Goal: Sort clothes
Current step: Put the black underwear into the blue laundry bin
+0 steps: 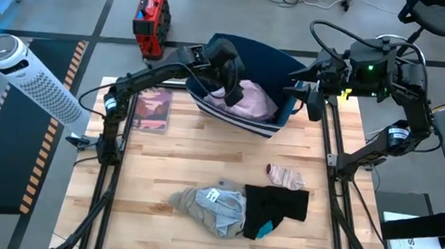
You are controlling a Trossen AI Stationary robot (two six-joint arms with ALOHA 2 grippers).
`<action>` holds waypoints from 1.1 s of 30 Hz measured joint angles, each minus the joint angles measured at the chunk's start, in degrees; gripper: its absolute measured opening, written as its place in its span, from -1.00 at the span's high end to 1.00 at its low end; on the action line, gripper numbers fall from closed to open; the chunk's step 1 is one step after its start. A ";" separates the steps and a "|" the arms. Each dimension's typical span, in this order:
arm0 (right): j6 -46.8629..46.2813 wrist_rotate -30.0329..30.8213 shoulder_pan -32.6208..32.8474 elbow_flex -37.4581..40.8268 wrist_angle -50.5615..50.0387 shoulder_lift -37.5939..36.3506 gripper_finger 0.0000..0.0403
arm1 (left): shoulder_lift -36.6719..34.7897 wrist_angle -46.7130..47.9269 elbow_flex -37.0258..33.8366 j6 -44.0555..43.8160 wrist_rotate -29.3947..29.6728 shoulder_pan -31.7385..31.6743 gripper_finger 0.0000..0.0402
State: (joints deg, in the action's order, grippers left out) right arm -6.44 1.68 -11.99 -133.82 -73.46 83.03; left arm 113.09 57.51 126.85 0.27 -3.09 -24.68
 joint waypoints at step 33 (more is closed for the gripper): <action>3.50 -15.63 0.38 28.56 -16.52 2.04 1.00 | -8.23 17.07 -13.80 6.77 -5.68 0.05 0.99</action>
State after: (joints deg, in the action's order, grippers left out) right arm -2.94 -13.95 -11.62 -105.26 -89.98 85.08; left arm 104.86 74.59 113.05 7.05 -8.77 -24.64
